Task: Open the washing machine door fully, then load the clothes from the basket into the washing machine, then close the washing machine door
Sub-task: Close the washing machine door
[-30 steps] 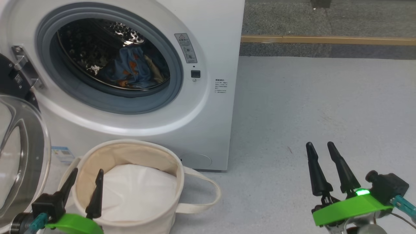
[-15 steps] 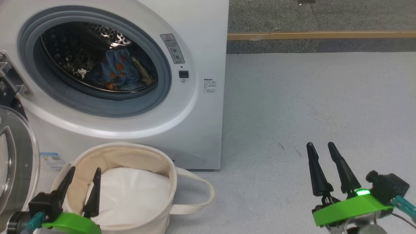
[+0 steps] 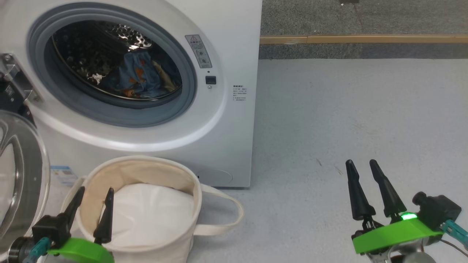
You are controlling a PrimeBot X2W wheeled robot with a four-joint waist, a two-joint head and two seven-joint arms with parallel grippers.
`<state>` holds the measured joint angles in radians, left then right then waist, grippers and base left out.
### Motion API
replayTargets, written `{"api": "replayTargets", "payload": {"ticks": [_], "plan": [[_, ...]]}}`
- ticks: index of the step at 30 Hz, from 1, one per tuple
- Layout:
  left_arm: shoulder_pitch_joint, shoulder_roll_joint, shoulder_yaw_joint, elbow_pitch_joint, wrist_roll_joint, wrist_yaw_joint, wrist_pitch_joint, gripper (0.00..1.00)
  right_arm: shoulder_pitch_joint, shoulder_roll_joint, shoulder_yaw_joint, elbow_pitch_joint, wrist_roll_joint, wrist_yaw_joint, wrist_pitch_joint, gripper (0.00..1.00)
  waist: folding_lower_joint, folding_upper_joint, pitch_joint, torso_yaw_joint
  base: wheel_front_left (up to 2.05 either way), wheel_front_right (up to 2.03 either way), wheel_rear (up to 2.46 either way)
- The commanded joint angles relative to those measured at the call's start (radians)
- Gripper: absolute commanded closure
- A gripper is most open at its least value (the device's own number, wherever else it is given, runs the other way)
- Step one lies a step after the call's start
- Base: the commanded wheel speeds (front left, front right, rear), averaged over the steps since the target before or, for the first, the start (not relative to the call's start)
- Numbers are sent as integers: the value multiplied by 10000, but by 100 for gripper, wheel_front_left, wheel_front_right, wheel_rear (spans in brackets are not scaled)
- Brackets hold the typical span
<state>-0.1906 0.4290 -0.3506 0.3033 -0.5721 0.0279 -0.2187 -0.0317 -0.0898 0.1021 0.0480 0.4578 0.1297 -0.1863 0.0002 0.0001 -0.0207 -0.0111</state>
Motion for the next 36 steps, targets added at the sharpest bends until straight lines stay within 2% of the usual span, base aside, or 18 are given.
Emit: {"api": "replayTargets", "payload": {"ticks": [1,7,14,21,25,31,36], "plan": [[-555,434,452,-310,-89,89,3,0,-105,-115,164,-343,17,10,-111,0,-2,-1,5,11,-168,164,5],[-555,485,489,-319,-136,180,36,0,-72,-84,144,-377,-9,10,-92,0,-2,-1,56,72,-206,201,5],[-509,572,332,-318,-130,84,135,0,-86,-39,108,-404,-50,10,-76,0,-2,-1,99,192,-187,184,3],[-506,576,343,-326,-244,54,113,0,-86,-2,133,-361,-46,10,-105,0,-2,-1,91,293,-87,87,0],[-507,601,450,-270,-261,219,70,0,-68,11,133,-310,-33,10,-139,0,-2,-1,53,425,-14,14,0],[-509,564,613,-226,-450,389,102,0,-23,16,135,-213,40,10,-196,0,-2,-1,-82,1008,0,0,0],[-529,639,796,-342,-453,680,74,0,-69,16,253,-80,145,10,-252,0,-2,-1,-189,1880,0,0,0]]}}
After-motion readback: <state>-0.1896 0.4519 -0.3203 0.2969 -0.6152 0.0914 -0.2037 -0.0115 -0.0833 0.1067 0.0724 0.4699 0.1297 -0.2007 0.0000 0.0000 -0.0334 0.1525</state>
